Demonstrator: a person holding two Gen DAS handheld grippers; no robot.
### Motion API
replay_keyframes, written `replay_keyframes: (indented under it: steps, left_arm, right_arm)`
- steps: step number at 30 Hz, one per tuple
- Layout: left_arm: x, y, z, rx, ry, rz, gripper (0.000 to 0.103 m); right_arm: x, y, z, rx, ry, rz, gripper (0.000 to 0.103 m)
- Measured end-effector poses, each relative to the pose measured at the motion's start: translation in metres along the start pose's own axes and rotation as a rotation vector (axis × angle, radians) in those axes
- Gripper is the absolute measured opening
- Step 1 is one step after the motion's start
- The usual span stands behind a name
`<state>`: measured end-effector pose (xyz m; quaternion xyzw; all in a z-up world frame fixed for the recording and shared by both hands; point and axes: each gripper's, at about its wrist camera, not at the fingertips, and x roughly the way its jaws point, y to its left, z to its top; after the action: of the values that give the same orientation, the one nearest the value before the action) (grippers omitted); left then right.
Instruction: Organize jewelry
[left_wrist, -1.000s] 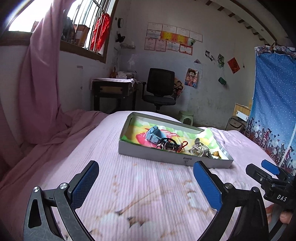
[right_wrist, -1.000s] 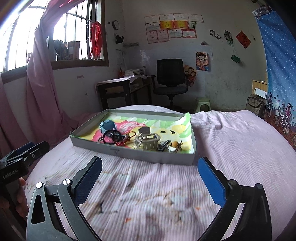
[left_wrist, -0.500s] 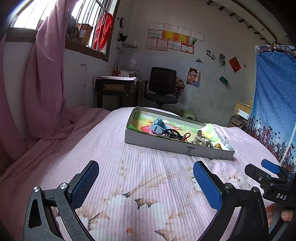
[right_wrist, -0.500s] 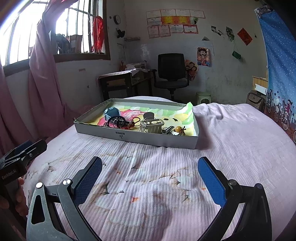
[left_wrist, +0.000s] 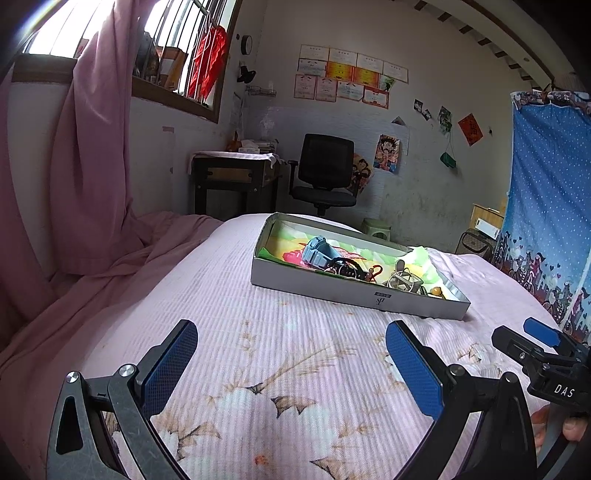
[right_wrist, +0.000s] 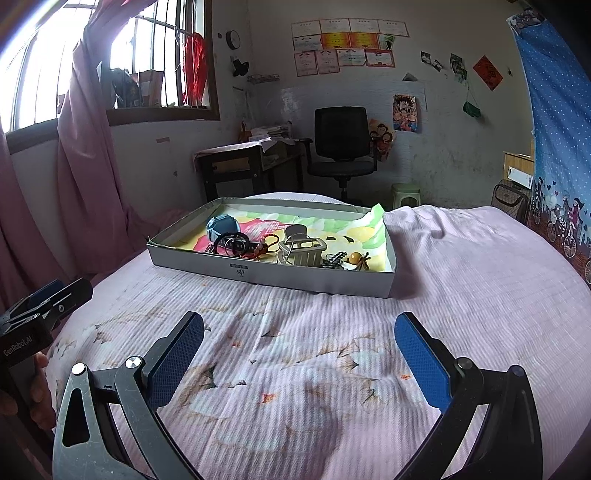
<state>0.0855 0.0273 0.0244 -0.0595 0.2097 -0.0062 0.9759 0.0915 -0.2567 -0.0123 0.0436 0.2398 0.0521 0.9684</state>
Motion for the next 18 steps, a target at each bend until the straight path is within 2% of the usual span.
replay_keyframes:
  steps: [18]
  left_arm:
    - [0.0009,0.0008,0.0013,0.001,0.0,0.004,0.103]
  right_arm:
    - [-0.0008,-0.0018,0.0009,0.008,0.0,-0.005,0.102]
